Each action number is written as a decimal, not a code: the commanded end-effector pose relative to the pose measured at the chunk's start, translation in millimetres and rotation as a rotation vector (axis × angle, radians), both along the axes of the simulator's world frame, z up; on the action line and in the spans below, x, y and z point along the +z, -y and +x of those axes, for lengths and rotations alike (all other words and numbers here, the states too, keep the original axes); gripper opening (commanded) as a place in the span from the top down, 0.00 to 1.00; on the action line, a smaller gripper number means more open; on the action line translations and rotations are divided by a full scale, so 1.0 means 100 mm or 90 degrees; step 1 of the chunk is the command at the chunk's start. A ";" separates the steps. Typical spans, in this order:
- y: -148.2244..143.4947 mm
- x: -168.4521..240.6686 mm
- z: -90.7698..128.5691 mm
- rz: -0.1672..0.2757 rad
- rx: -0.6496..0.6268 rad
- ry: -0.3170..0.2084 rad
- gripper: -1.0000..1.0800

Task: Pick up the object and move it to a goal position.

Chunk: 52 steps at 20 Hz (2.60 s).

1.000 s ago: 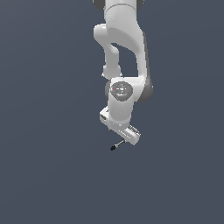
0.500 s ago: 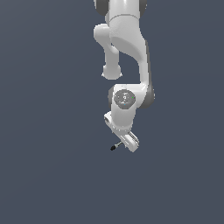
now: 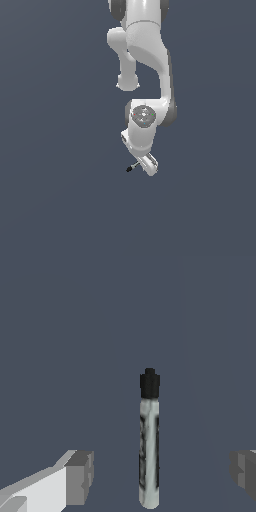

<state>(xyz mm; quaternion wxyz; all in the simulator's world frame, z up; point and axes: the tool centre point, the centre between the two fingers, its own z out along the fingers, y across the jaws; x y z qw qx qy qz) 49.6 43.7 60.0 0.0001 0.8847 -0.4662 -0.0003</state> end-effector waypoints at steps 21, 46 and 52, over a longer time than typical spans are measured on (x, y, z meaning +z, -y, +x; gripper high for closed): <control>0.00 -0.50 0.00 0.000 -0.003 0.000 1.00; 0.07 0.14 -0.23 0.001 -0.003 0.000 1.00; 0.13 0.68 -0.43 0.001 -0.003 0.000 1.00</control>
